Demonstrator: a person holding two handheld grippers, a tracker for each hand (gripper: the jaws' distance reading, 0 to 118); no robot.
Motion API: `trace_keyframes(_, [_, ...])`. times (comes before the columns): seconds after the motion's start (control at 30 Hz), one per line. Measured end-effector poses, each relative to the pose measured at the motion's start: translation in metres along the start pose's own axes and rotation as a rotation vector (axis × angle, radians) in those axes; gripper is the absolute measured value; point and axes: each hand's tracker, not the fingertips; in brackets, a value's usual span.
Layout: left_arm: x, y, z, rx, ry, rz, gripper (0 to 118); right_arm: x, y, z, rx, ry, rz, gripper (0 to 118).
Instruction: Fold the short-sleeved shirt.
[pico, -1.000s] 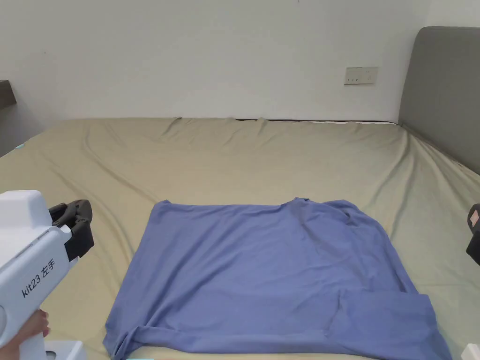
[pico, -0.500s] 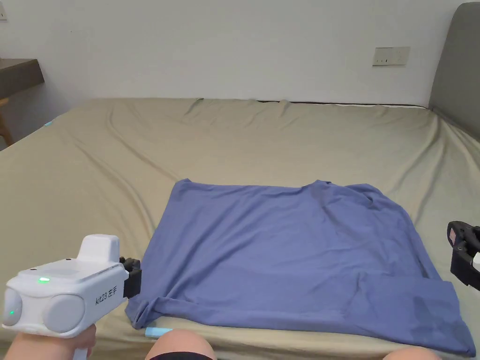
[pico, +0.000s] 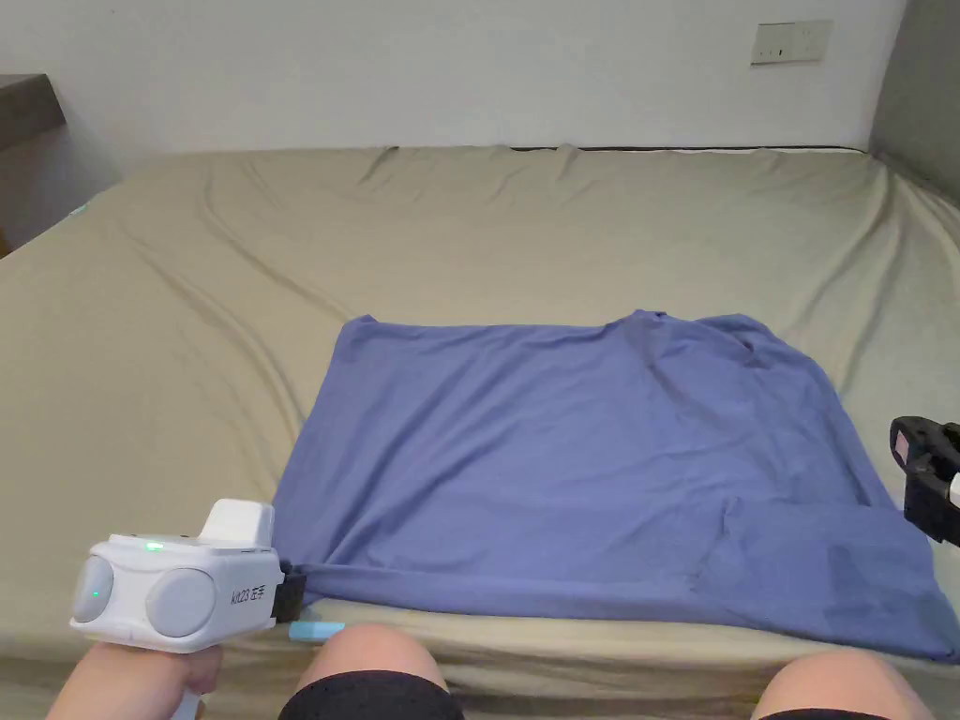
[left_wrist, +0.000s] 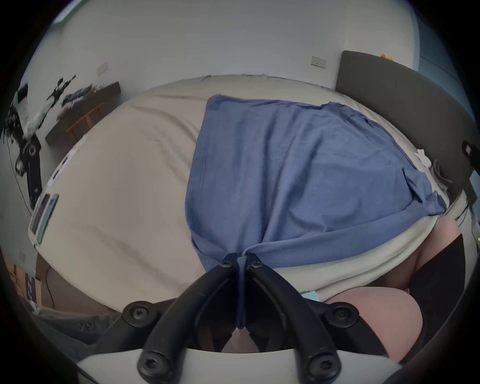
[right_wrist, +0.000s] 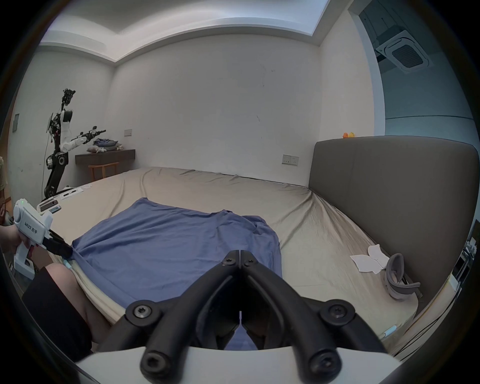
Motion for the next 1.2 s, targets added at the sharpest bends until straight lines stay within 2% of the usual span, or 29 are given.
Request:
trace_keyframes(0.07, [-0.002, 0.003, 0.009, 0.039, 0.005, 0.015, 1, 0.003, -0.001, -0.002, -0.020, -0.005, -0.012, 0])
trace_keyframes(0.13, [-0.001, 0.009, 0.021, 0.102, -0.007, 0.051, 1, 0.008, -0.001, -0.007, -0.058, -0.004, 0.024, 0])
trace_keyframes(0.17, [-0.002, 0.011, 0.027, 0.146, -0.003, 0.053, 1, 0.012, -0.013, -0.016, -0.210, 0.056, -0.044, 0])
trace_keyframes(0.2, [-0.002, 0.013, 0.031, 0.170, 0.009, 0.054, 1, 0.016, -0.022, -0.022, -0.287, 0.055, -0.040, 0])
trace_keyframes(0.23, [0.003, 0.016, 0.038, 0.186, 0.011, 0.060, 1, 0.019, -0.029, -0.029, -0.296, 0.053, 0.006, 0])
trace_keyframes(0.3, [0.003, 0.017, 0.044, 0.206, -0.002, 0.077, 1, 0.026, -0.052, -0.039, -0.367, -0.062, 0.064, 7])
trace_keyframes(0.33, [0.003, 0.018, 0.045, 0.204, -0.008, 0.084, 1, 0.031, -0.058, -0.043, -0.416, -0.081, 0.069, 22])
trace_keyframes(0.4, [0.006, 0.019, 0.044, 0.201, -0.015, 0.089, 1, 0.045, -0.073, -0.050, -0.521, -0.051, -0.037, 58])
trace_keyframes(0.43, [0.008, 0.018, 0.042, 0.197, -0.012, 0.085, 1, 0.049, -0.079, -0.052, -0.556, -0.047, -0.087, 71])
trace_keyframes(0.5, [0.007, 0.019, 0.039, 0.181, -0.008, 0.081, 1, 0.053, -0.088, -0.057, -0.614, -0.033, -0.156, 70])
trace_keyframes(0.6, [0.007, 0.018, 0.038, 0.168, -0.014, 0.098, 1, 0.058, -0.104, -0.069, -0.669, 0.003, -0.175, 66])
trace_keyframes(0.67, [0.005, 0.019, 0.037, 0.167, -0.014, 0.095, 1, 0.054, -0.103, -0.066, -0.714, 0.042, -0.202, 35])
trace_keyframes(0.7, [0.007, 0.018, 0.038, 0.165, -0.013, 0.091, 1, 0.053, -0.101, -0.065, -0.687, 0.082, -0.247, 17])
trace_keyframes(0.73, [0.008, 0.017, 0.039, 0.164, -0.011, 0.086, 1, 0.052, -0.098, -0.065, -0.680, 0.077, -0.263, 8])
trace_keyframes(0.77, [0.007, 0.017, 0.039, 0.162, -0.011, 0.082, 1, 0.050, -0.094, -0.066, -0.693, 0.068, -0.245, 8])
trace_keyframes(0.83, [0.006, 0.017, 0.040, 0.161, -0.011, 0.081, 1, 0.045, -0.088, -0.064, -0.672, 0.045, -0.159, 7])
trace_keyframes(0.93, [0.004, 0.019, 0.046, 0.155, -0.015, 0.090, 1, 0.039, -0.081, -0.053, -0.662, 0.046, -0.135, 7])
trace_keyframes(1.0, [0.000, 0.021, 0.049, 0.133, -0.087, 0.115, 1, 0.036, -0.073, -0.044, -0.633, 0.043, -0.108, 7])
trace_keyframes(1.1, [-0.010, 0.029, 0.050, 0.097, -0.073, 0.197, 1, 0.038, -0.059, -0.046, -0.626, 0.058, -0.119, 7])
trace_keyframes(1.17, [-0.015, 0.038, 0.052, 0.121, -0.122, 0.266, 1, 0.038, -0.053, -0.050, -0.621, 0.063, -0.126, 7])
trace_keyframes(1.2, [-0.015, 0.048, 0.051, 0.096, -0.130, 0.197, 1, 0.039, -0.048, -0.057, -0.636, 0.069, -0.130, 7])
